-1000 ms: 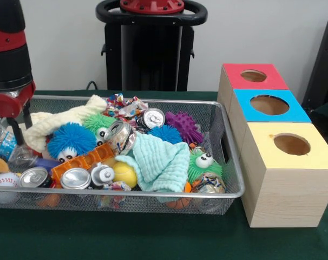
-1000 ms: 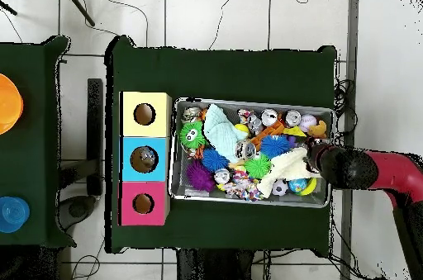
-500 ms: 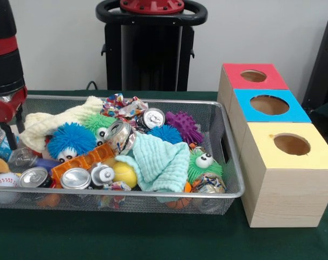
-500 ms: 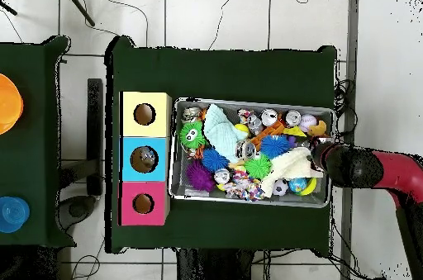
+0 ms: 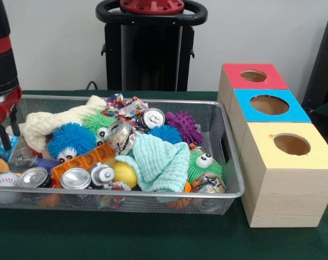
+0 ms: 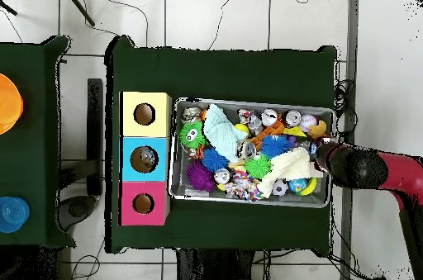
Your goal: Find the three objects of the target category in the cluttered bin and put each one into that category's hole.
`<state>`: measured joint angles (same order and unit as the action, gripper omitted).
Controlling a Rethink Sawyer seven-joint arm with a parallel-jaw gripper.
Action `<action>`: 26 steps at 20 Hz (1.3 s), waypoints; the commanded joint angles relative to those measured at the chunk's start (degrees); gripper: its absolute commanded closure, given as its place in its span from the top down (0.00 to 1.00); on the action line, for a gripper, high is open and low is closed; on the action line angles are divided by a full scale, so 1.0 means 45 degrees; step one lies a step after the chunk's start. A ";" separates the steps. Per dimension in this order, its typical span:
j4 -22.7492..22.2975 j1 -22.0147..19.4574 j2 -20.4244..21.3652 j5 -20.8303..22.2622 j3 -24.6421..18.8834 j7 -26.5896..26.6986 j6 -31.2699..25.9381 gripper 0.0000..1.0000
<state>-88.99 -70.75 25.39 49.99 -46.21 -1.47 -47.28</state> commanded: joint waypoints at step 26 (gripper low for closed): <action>0.1055 0.0547 -0.0840 0.0947 0.0517 0.2666 -0.0536 0.00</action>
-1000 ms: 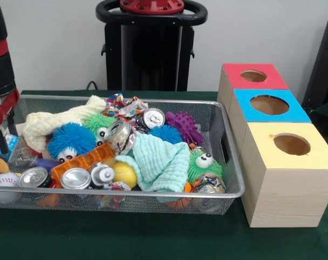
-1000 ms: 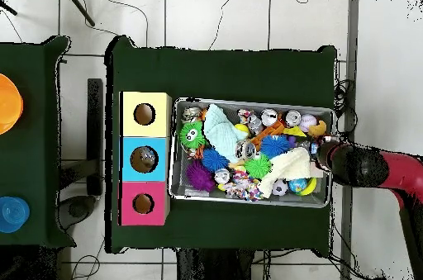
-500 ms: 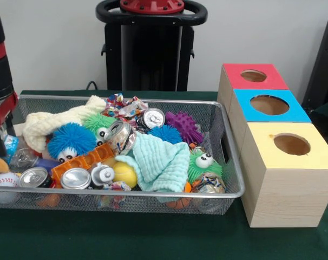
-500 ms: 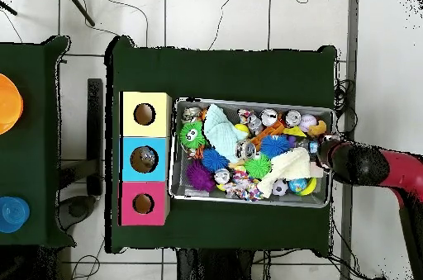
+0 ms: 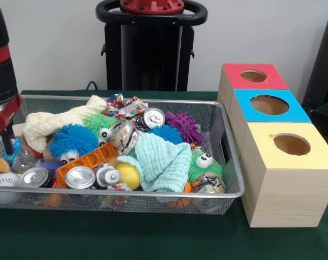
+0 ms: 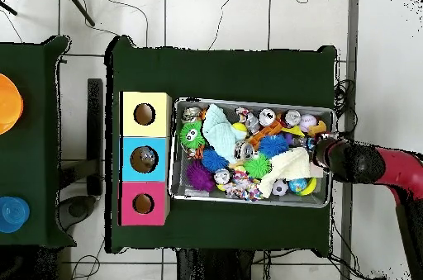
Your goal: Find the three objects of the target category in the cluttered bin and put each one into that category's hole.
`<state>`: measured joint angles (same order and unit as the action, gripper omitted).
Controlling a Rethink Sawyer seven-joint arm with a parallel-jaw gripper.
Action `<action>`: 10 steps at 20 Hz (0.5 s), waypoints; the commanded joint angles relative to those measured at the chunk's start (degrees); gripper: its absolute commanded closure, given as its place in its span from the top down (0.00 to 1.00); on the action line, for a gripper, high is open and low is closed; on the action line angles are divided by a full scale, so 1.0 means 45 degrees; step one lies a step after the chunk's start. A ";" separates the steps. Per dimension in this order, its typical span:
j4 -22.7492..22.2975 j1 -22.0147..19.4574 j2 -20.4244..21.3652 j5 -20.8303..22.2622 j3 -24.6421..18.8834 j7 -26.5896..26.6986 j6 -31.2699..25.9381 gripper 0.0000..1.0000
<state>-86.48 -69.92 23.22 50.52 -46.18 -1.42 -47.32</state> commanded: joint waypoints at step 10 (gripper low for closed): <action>-0.0845 0.0630 0.0657 0.0397 0.0417 0.1595 -0.0412 0.00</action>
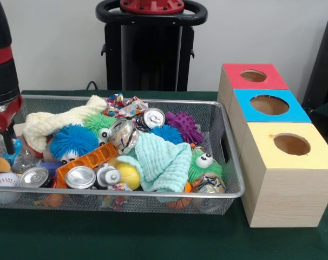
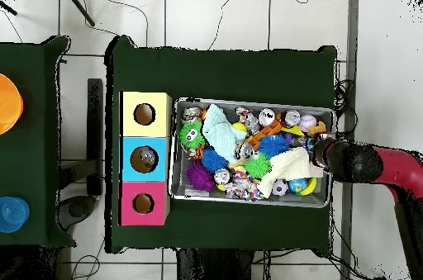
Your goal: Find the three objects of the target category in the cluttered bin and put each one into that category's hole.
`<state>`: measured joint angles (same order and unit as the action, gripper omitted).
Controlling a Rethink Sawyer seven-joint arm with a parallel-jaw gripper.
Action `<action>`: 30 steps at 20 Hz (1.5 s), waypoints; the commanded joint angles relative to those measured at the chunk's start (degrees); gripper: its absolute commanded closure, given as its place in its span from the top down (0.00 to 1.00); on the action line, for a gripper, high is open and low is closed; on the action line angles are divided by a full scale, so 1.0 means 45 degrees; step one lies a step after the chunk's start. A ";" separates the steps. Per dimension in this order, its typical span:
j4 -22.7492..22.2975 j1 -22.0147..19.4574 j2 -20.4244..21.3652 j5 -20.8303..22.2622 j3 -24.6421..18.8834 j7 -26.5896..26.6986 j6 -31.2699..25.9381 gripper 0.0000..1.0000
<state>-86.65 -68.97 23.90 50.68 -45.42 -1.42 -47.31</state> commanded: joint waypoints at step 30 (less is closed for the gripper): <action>-0.3805 0.1948 0.5224 -0.2636 0.1313 -0.2786 -0.1147 0.00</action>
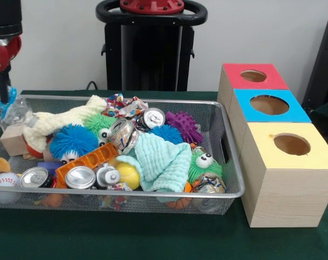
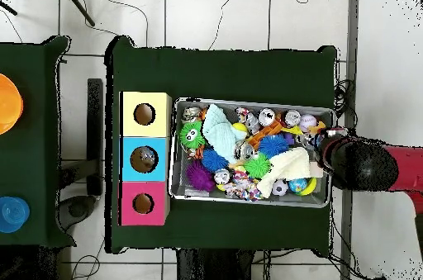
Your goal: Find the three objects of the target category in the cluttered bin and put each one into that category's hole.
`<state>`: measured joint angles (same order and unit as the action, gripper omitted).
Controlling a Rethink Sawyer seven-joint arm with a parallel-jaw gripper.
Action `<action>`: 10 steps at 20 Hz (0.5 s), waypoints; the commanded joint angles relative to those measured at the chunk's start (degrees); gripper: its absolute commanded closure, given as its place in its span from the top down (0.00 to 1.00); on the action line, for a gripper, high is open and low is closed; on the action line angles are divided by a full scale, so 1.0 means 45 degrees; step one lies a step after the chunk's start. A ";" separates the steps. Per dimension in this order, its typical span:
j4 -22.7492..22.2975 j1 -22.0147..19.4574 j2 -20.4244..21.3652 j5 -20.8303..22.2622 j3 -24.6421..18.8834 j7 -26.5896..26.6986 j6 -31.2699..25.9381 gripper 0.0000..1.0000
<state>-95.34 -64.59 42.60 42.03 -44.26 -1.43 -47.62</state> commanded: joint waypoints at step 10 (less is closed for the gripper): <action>-0.2935 0.2535 0.2963 -0.2541 0.1914 -0.4029 -0.1029 0.00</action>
<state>-100.83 -57.05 50.04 34.55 -40.86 -1.52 -47.61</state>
